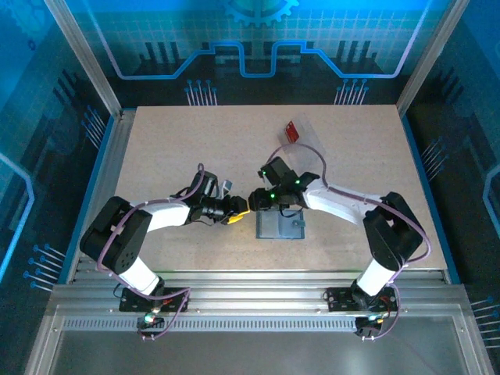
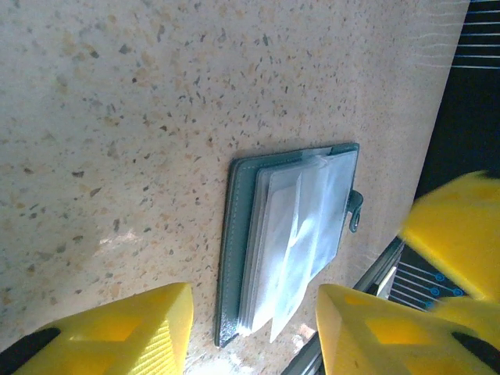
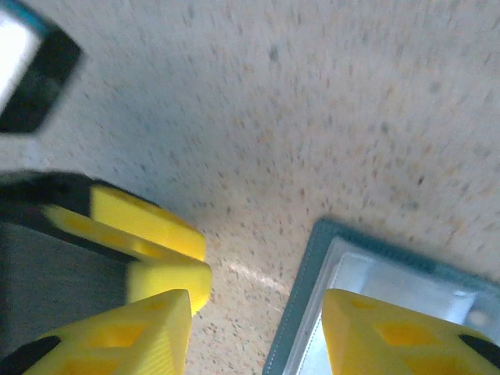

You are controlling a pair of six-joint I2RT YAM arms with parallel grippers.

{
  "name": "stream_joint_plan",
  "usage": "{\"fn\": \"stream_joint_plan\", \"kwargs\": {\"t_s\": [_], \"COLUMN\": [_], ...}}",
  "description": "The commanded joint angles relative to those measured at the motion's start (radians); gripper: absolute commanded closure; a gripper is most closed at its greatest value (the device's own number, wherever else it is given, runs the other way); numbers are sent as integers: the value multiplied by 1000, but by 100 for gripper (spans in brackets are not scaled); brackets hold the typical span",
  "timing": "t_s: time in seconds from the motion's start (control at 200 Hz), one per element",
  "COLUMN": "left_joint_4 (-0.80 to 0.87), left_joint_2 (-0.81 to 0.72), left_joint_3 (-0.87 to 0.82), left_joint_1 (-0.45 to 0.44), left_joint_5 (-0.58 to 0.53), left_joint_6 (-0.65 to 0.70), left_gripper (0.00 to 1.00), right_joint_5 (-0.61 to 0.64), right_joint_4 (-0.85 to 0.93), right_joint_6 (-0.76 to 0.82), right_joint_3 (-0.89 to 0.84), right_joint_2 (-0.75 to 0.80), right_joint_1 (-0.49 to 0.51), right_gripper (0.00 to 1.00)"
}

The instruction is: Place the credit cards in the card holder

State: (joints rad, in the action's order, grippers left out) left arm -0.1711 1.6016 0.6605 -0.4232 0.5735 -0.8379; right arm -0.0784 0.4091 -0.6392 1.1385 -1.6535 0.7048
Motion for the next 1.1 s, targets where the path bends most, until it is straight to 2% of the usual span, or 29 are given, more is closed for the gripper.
{"fn": "stream_joint_plan", "kwargs": {"t_s": [0.0,0.155,0.275,0.425,0.545,0.84,1.091], "left_joint_4": [-22,-18,-13,-8,-4,5,3], "left_joint_2": [-58,-106,-127,-142,-153,-160,-139], "left_joint_3": [-20,-30,-33,-35,-35,-32,-26], "left_joint_1": [7,7,6,7,8,8,8], "left_joint_5": [9,-4,-8,-4,-4,-3,-5], "left_joint_6": [9,21,26,31,33,41,42], "left_gripper": [52,50,49,48,48,48,48], "right_joint_5": [78,139,217,267,296,224,167], "right_joint_4": [130,203,240,229,210,230,300], "right_joint_6": [93,180,266,373,431,439,406], "right_joint_3": [85,232,377,531,644,959,1175], "right_joint_2": [22,-29,-107,-229,-342,-634,-812], "right_joint_1": [-50,-141,-200,-262,-306,-399,-448], "right_gripper": [51,53,61,66,67,67,66]}}
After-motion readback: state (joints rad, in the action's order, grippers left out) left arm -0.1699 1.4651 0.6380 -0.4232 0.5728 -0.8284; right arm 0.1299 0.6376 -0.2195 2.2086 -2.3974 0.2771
